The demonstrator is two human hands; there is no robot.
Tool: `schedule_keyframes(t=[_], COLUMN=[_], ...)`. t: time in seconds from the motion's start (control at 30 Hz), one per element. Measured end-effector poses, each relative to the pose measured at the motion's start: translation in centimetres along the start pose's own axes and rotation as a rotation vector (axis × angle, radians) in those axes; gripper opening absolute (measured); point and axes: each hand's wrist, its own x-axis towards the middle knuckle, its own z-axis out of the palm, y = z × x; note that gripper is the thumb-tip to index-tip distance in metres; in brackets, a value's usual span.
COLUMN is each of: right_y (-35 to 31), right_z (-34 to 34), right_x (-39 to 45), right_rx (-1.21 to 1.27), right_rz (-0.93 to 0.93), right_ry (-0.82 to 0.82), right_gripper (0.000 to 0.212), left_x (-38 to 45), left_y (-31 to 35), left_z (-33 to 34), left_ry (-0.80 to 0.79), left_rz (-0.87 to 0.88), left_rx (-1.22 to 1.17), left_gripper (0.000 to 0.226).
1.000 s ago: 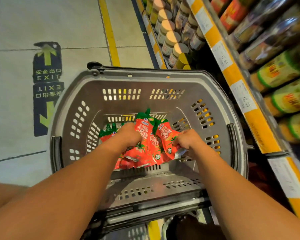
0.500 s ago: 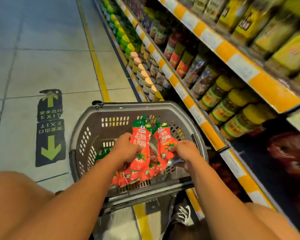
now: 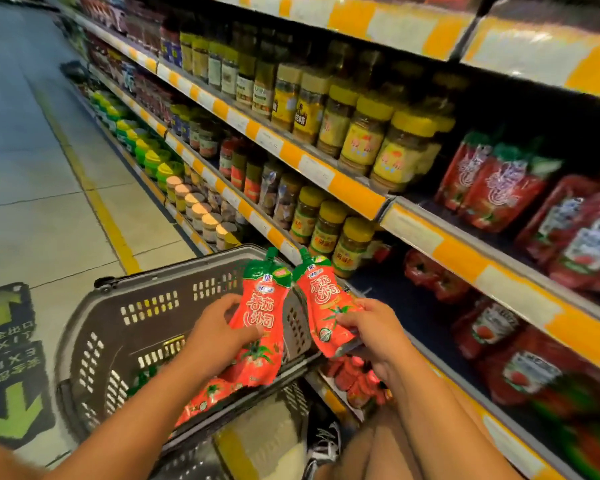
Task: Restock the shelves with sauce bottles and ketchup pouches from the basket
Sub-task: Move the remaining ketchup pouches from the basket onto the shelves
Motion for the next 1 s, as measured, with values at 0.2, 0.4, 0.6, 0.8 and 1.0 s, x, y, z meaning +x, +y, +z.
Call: schedule_keyframes(t=[0.2, 0.4, 0.6, 0.8, 1.0], right_y=[0.6, 2.0, 3.0, 3.4, 3.7], right_z=[-6.8, -11.1, -13.4, -13.9, -14.0], right_x=[-3.1, -3.4, -0.7, 1.0, 2.4], right_rx=[0.077, 0.343, 0.501, 0.54, 0.444], right_rz=[-0.067, -0.017, 0.071, 0.079, 0.12], right_ry=[0.23, 0.299, 0.349, 0.412, 0.438], right_gripper=[0.009, 0.008, 0.036, 0.051, 0.047], left_x=[0.3, 1.6, 3.7, 5.6, 7.3], left_y=[2.0, 3.7, 5.8, 7.4, 9.4], left_z=[5.2, 10.2, 14.2, 17.6, 20.5], left_ry=[-0.088, -0.159, -0.205, -0.268, -0.28], left_rz=[0.044, 0.044, 0.031, -0.005, 0.059], left_rx=[-0.016, -0.04, -0.039, -0.137, -0.133], left_gripper=[0.039, 0.037, 0.037, 0.032, 0.032])
